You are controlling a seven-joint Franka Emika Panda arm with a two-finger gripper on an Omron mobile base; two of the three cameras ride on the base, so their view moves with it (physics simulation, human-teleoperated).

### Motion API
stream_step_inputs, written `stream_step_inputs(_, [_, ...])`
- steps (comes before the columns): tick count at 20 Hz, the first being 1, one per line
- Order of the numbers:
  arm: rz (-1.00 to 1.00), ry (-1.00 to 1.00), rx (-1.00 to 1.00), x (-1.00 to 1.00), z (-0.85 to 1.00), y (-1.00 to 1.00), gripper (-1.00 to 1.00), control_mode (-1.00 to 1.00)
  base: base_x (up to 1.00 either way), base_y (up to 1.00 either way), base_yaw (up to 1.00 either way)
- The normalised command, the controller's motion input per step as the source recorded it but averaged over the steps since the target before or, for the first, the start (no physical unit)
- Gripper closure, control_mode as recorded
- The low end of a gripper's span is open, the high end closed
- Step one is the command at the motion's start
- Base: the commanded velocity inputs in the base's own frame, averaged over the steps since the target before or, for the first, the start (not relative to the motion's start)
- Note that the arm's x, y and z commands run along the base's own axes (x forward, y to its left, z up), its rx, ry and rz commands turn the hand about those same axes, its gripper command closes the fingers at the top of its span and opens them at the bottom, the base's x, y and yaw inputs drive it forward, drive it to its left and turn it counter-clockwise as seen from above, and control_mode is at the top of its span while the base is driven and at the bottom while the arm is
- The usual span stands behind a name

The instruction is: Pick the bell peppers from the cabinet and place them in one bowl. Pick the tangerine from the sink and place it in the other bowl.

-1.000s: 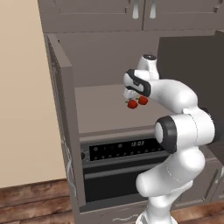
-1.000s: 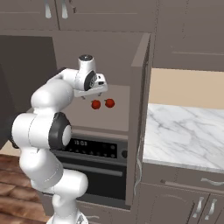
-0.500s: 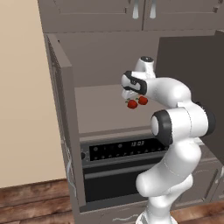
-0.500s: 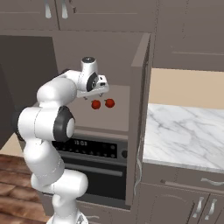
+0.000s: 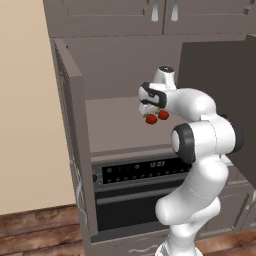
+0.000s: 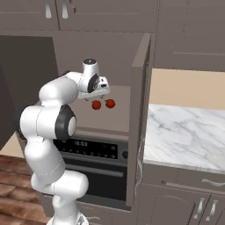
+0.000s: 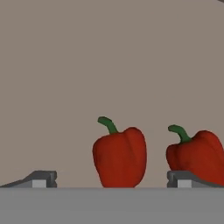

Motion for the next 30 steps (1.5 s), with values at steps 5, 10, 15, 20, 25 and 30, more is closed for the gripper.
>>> stream_step_inputs(5, [0.0, 0.0, 0.0, 0.1, -0.32, 0.0, -1.0, -1.0, 0.0, 0.0, 0.0])
stream_step_inputs(10, [0.0, 0.0, 0.0, 0.09, -0.26, 0.0, -1.0, -1.0, 0.0, 0.0, 0.0])
stream_step_inputs(15, [0.0, 0.0, 0.0, 0.08, -0.18, 0.0, -1.0, -1.0, 0.0, 0.0, 0.0])
stream_step_inputs(20, [0.0, 0.0, 0.0, 0.08, -0.14, 0.0, -1.0, -1.0, 0.0, 0.0, 0.0])
stream_step_inputs(25, [0.0, 0.0, 0.0, 0.04, -0.1, 0.0, -1.0, -1.0, 0.0, 0.0, 0.0])
stream_step_inputs(30, [0.0, 0.0, 0.0, 0.0, 0.0, 0.0, -1.0, -1.0, 0.0, 0.0, 0.0])
